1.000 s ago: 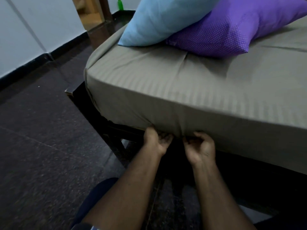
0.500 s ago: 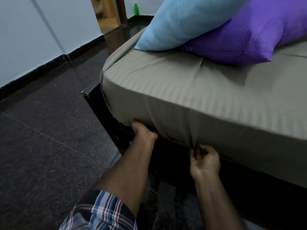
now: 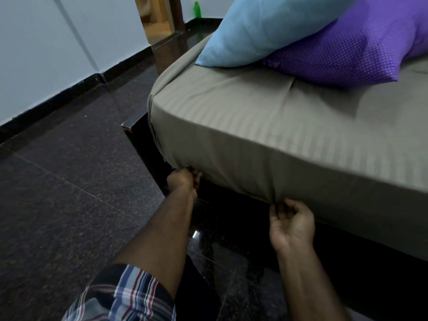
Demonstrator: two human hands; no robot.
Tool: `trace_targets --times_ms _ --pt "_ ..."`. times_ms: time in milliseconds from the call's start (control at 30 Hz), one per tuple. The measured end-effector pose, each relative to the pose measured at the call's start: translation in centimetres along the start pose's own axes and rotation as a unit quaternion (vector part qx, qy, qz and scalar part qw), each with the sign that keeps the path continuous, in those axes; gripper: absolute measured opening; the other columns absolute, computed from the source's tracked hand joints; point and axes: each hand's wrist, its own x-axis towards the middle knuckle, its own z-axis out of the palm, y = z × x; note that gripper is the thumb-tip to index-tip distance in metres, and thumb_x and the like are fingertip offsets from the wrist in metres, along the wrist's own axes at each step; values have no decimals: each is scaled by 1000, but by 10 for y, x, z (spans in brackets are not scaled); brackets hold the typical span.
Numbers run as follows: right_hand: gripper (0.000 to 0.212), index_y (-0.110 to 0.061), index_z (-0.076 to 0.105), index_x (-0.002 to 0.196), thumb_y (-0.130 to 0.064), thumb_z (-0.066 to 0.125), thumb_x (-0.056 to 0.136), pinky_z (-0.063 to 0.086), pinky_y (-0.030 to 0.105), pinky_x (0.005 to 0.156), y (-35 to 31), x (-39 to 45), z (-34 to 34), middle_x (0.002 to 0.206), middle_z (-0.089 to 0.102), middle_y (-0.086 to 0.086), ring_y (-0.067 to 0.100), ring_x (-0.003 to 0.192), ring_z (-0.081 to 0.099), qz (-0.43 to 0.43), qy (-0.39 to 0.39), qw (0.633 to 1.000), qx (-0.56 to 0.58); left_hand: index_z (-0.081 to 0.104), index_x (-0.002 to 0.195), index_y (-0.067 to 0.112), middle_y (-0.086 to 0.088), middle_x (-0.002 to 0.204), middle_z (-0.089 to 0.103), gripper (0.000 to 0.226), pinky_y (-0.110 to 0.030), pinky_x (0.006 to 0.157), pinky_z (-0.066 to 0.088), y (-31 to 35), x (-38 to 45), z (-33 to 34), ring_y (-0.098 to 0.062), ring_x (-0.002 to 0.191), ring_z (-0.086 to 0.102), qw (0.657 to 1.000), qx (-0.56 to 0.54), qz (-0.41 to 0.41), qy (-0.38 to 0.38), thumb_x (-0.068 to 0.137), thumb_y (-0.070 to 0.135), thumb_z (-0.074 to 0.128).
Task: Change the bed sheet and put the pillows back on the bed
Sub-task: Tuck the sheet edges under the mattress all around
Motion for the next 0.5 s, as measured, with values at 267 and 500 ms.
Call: trace_targets --times_ms 267,500 --pt "18 -7 60 84 4 48 91 48 35 95 14 -4 7 84 60 7 18 85 59 -11 82 994 -69 60 100 -2 -14 75 67 21 -24 43 52 9 33 -27 -21 56 67 995 -29 30 91 97 -4 40" --pt "18 -6 61 86 5 46 88 48 34 93 11 1 3 86 61 9 20 86 60 -8 70 997 -10 64 101 9 -12 101 71 23 -29 59 58 7 29 -12 -22 80 69 998 -56 11 1 102 6 41"
